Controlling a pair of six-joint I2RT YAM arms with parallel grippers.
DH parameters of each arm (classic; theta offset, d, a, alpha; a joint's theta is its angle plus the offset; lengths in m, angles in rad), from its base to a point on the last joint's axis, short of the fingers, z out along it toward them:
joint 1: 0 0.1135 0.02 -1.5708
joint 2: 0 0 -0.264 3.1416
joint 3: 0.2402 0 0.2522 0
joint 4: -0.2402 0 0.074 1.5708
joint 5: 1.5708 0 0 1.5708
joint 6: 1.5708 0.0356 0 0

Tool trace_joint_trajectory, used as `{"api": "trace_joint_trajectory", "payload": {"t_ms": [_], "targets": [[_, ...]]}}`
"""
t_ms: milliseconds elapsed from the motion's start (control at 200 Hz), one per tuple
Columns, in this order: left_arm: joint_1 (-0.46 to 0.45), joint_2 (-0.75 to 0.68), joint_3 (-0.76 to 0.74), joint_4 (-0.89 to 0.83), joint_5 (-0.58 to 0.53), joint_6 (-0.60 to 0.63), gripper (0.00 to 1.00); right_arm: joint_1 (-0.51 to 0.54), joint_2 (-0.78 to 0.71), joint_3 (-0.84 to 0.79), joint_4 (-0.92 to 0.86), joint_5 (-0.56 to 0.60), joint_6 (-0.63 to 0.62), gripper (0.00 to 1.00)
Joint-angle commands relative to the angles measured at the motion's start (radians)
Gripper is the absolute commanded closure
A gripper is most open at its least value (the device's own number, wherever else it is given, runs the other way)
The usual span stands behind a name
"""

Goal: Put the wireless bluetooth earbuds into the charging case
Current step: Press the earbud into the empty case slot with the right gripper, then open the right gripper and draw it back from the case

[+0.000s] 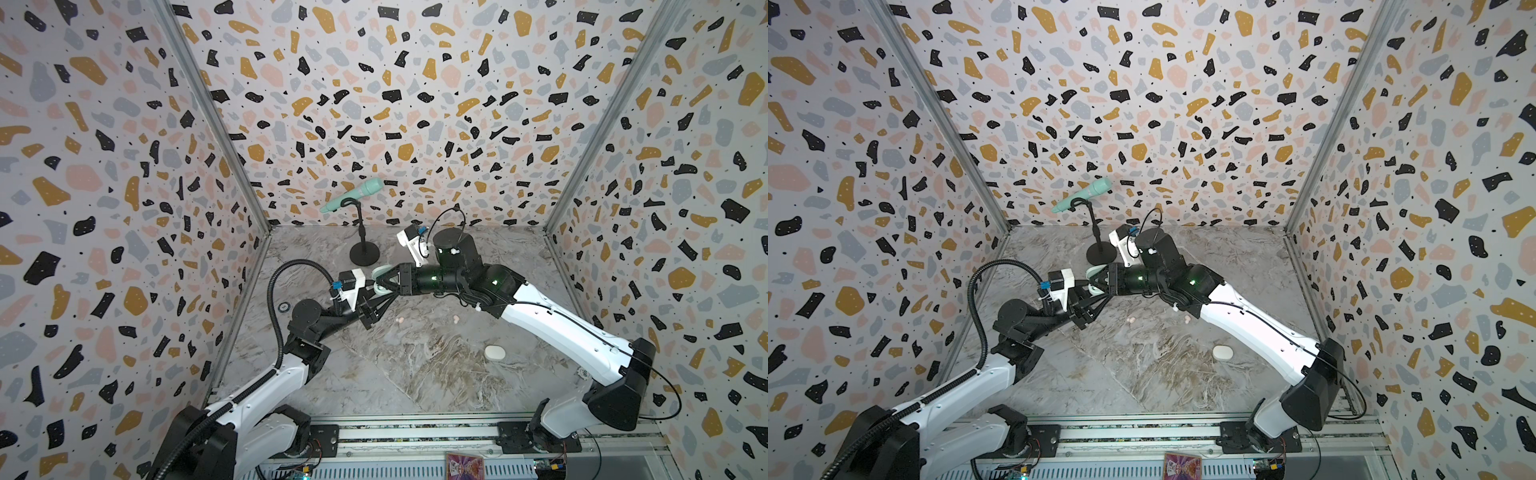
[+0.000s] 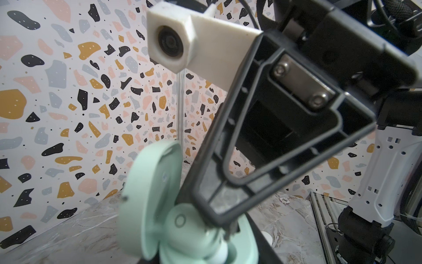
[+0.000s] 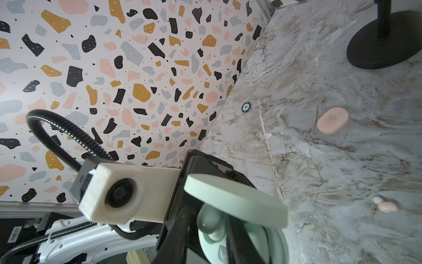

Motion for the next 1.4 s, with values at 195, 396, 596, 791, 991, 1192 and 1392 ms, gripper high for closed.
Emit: {"api": "trace_joint_trajectory", "payload": {"t_ms": [195, 396, 596, 791, 991, 1192, 1392], "targets": [[-0.006, -0.022, 0.043, 0.065, 0.005, 0.014, 0.54, 0.003, -0.043, 0.051, -0.044, 0.012, -0.023, 0.68], [-0.006, -0.023, 0.046, 0.056, 0.004, 0.018, 0.54, 0.004, -0.043, 0.059, -0.045, 0.001, -0.025, 0.66], [-0.006, -0.023, 0.046, 0.052, -0.001, 0.022, 0.54, 0.009, -0.041, 0.114, -0.1, 0.01, -0.04, 0.62], [-0.006, -0.027, 0.038, 0.052, -0.002, 0.021, 0.54, 0.018, -0.035, 0.181, -0.201, 0.02, -0.059, 0.59], [-0.006, -0.026, 0.036, 0.052, -0.005, 0.019, 0.54, 0.02, -0.013, 0.27, -0.314, 0.034, -0.089, 0.58], [-0.006, -0.022, 0.036, 0.06, -0.001, 0.013, 0.54, 0.014, 0.071, 0.434, -0.434, 0.092, -0.146, 0.57], [-0.006, -0.027, 0.033, 0.058, 0.002, 0.013, 0.54, -0.013, 0.214, 0.627, -0.578, 0.154, -0.223, 0.56]]}}
